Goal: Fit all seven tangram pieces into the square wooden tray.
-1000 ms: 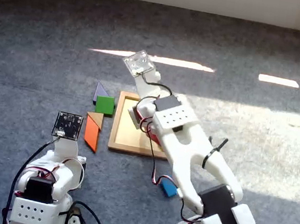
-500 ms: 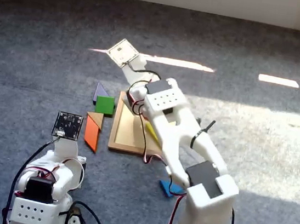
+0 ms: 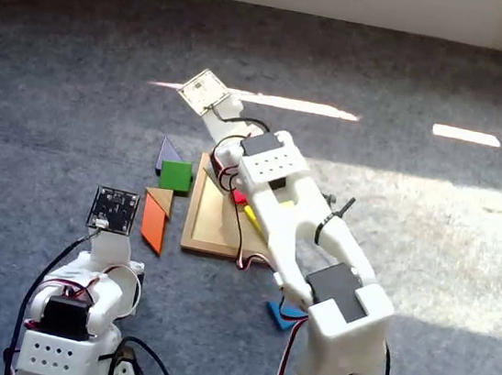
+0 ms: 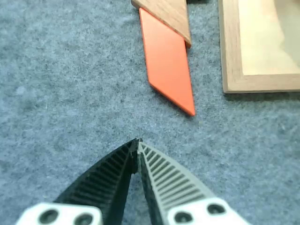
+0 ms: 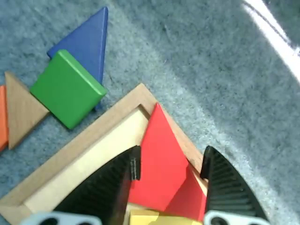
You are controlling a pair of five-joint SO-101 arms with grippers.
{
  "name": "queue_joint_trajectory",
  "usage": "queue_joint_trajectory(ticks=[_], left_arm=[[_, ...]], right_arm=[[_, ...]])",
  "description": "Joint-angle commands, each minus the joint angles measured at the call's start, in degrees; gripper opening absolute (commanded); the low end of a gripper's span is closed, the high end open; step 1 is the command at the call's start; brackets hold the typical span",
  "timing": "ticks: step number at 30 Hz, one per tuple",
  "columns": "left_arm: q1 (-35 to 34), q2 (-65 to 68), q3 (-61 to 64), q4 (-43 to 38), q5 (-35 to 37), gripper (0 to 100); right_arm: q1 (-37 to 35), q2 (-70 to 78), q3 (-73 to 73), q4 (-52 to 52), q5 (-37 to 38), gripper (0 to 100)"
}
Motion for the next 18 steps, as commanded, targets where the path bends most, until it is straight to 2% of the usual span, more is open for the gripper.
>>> queue_joint_trajectory(ticks=[1, 7, 13, 18], left_arm=[[0.40, -1.80, 1.10, 0.26, -0.53, 1], [0.40, -1.80, 1.10, 0.26, -0.53, 1], [0.40, -1.80, 1.10, 0.26, -0.53, 1], [0.40, -1.80, 1.10, 0.26, -0.53, 1]], right_arm=[[-0.66, -1.45, -4.79, 2.68, 0.44, 20.7], [-0.31, -1.45, -12.53, 13.41, 0.44, 20.0], [-0.66, -1.36, -20.09, 26.86, 0.44, 0.4], [-0.22, -1.36, -21.67, 34.77, 0.35, 0.5]])
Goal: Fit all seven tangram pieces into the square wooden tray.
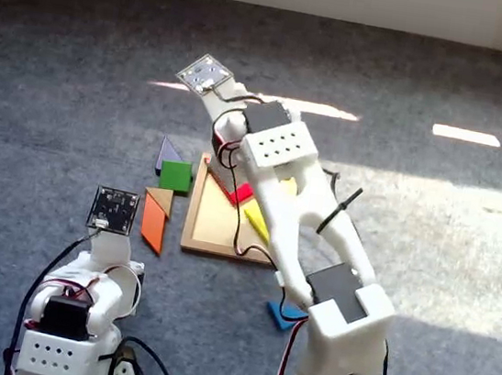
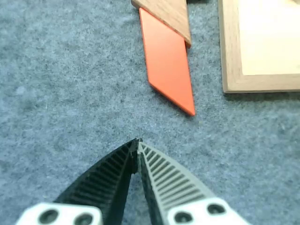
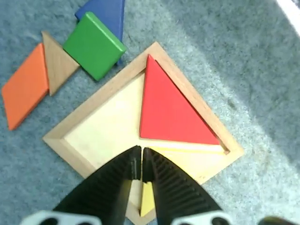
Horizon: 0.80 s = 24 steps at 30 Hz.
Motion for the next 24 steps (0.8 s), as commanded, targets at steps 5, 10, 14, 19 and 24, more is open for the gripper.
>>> queue_joint_trajectory(ticks=[5, 10, 14, 19, 24], left_arm=[[0.40, -1.80, 1.10, 0.26, -0.53, 1], [0.40, -1.80, 1.10, 0.26, -0.53, 1], [0.40, -1.80, 1.10, 0.26, -0.53, 1], [0.40, -1.80, 1.10, 0.26, -0.53, 1], [0.40, -1.80, 1.10, 0.26, -0.53, 1]], right_arm=[[-0.22, -1.45, -3.47, 5.76, -4.66, 0.5], [-0.22, -1.45, -3.47, 3.65, -7.91, 0.5], [1.63, -1.45, -3.12, 0.13, -12.13, 0.5], [3.30, -4.53, -2.15, -4.18, -15.30, 0.5], [1.71, -16.04, 13.23, -14.46, -16.09, 0.5]])
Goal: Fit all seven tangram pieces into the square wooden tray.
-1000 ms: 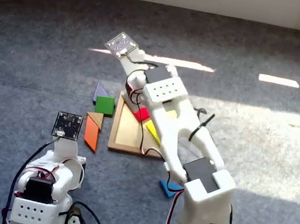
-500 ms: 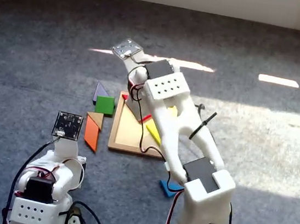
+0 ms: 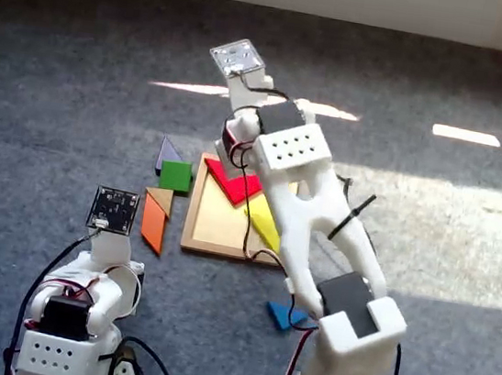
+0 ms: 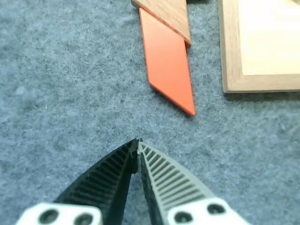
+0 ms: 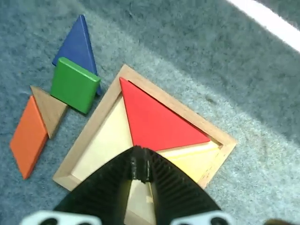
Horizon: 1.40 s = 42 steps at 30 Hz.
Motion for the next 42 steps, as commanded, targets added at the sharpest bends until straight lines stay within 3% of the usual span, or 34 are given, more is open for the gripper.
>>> queue_joint_trajectory(ticks=[1, 8, 18, 25, 34, 42], left_arm=[[0.40, -1.80, 1.10, 0.26, -0.53, 1], [0.40, -1.80, 1.10, 0.26, -0.53, 1], [0.40, -1.80, 1.10, 0.26, -0.53, 1], [0.40, -1.80, 1.10, 0.26, -0.53, 1], [0.40, -1.80, 1.10, 0.26, -0.53, 1], [0.40, -1.80, 1.10, 0.26, -0.53, 1]], right_arm=[[-0.66, -10.86, 10.33, -9.01, -0.88, 0.5], [-0.48, -13.58, 26.42, -21.41, -0.97, 0.5], [-3.47, -12.09, 30.29, -34.15, -0.97, 0.5], [-1.80, -1.27, 28.88, -34.15, -0.62, 0.5], [3.03, -0.40, 27.38, -33.63, -0.53, 0.5], [3.65, -1.98, 26.68, -23.43, -0.53, 0.5]])
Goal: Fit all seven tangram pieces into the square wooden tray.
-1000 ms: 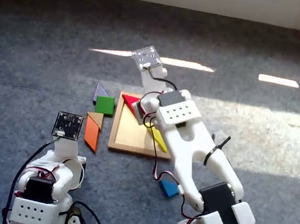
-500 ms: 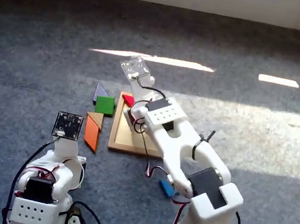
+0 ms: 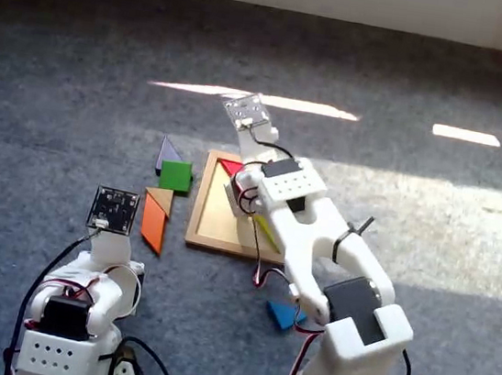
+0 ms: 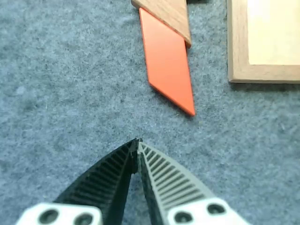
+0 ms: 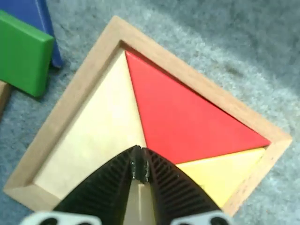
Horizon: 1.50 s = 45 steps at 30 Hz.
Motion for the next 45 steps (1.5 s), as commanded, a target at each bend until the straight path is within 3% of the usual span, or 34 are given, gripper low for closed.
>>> queue_joint_trajectory(ticks=[1, 14, 21, 25, 32, 37, 45], left_arm=[[0.40, -1.80, 1.10, 0.26, -0.53, 1], [0.40, -1.80, 1.10, 0.26, -0.53, 1], [0.40, -1.80, 1.10, 0.26, -0.53, 1], [0.40, -1.80, 1.10, 0.26, -0.53, 1], [0.40, -1.80, 1.10, 0.26, -0.53, 1], [0.40, -1.80, 1.10, 0.26, -0.53, 1], [0.40, -1.80, 1.10, 0.26, -0.53, 1]], right_arm=[[1.54, -3.65, -2.51, 3.30, -0.09, 0.5], [1.80, -35.65, 12.35, 5.76, -0.18, 0.5], [1.80, -48.40, 21.76, 16.92, 2.55, 0.7], [1.80, -49.71, 24.04, 25.63, 12.13, 0.7], [-0.40, -49.10, 26.33, 35.12, 20.57, 0.7], [-5.49, -46.64, 33.10, 35.47, 24.53, 0.7], [-5.93, -43.47, 36.00, 35.38, 24.62, 5.7]])
